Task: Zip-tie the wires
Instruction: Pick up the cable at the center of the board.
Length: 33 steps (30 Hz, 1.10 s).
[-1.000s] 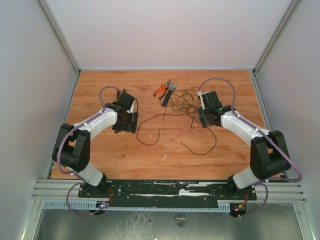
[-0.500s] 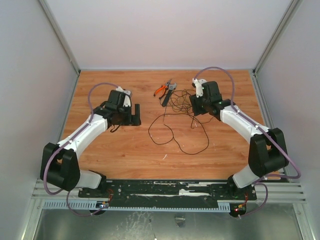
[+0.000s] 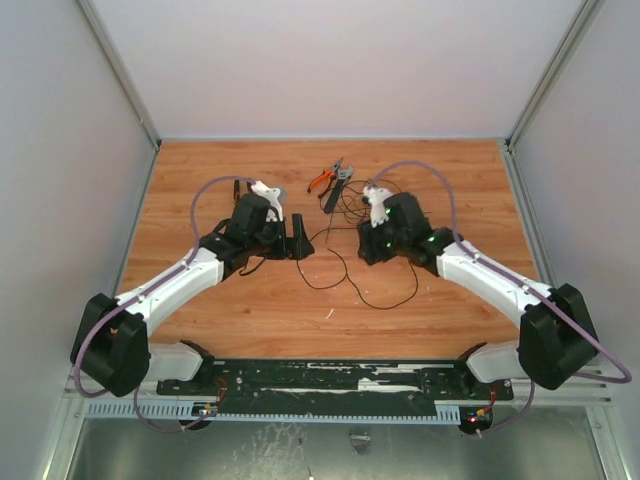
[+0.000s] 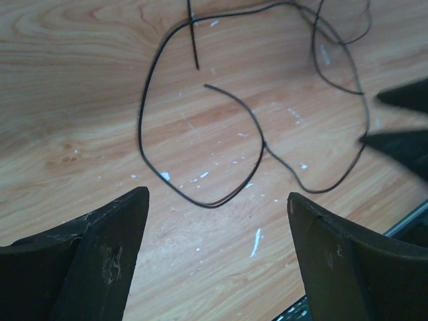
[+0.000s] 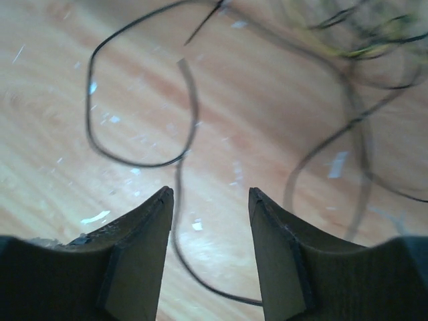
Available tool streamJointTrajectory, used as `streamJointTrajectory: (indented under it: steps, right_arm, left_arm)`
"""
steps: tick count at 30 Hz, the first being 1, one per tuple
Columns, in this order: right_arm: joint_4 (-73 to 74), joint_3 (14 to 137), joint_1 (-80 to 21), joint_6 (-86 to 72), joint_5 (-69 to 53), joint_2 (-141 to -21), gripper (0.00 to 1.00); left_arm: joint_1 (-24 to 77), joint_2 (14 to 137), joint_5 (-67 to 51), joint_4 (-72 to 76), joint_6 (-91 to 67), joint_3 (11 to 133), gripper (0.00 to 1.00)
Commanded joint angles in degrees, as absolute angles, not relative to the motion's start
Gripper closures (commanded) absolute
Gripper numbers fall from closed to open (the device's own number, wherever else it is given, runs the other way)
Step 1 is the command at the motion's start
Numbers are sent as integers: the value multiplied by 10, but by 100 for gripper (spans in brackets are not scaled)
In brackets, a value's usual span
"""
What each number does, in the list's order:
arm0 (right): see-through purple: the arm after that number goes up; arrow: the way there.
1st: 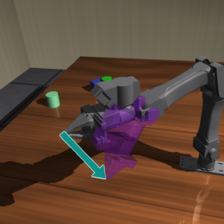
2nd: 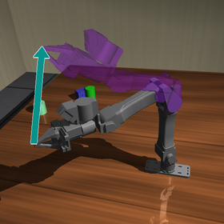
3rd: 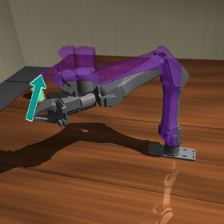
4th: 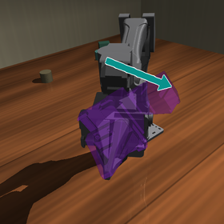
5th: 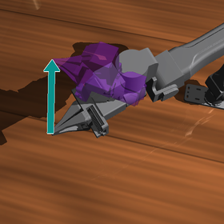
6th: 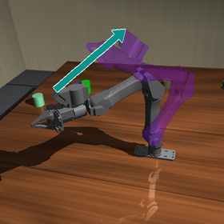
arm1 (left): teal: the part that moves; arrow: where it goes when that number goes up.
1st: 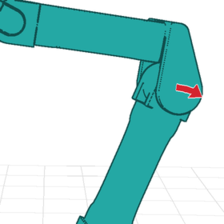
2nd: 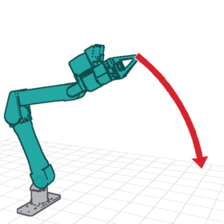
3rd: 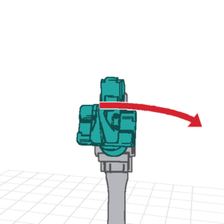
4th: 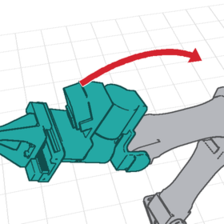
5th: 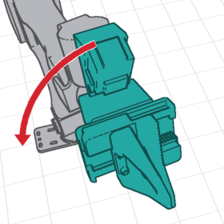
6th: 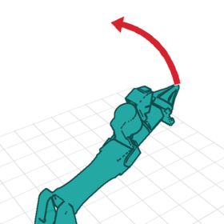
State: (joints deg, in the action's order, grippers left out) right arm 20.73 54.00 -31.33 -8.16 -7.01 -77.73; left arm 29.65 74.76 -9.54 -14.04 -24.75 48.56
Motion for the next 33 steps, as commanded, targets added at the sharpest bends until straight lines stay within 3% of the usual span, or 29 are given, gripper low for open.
streamJointTrajectory:
  steps: [1,8,26,33]
  right_arm:
    - [173,492,-380,-151,-73,-795,52]
    - [145,484,-423,-185,-43,-853,59]
    - [158,473,-457,-186,20,-908,65]
    - [166,464,-458,-173,20,-905,83]
  left_arm:
    - [288,692,-101,-57,-302,459,11]
    - [275,646,-106,-54,-316,430,11]
    - [273,634,-115,-57,-308,416,12]
    - [273,638,-124,-68,-294,418,13]
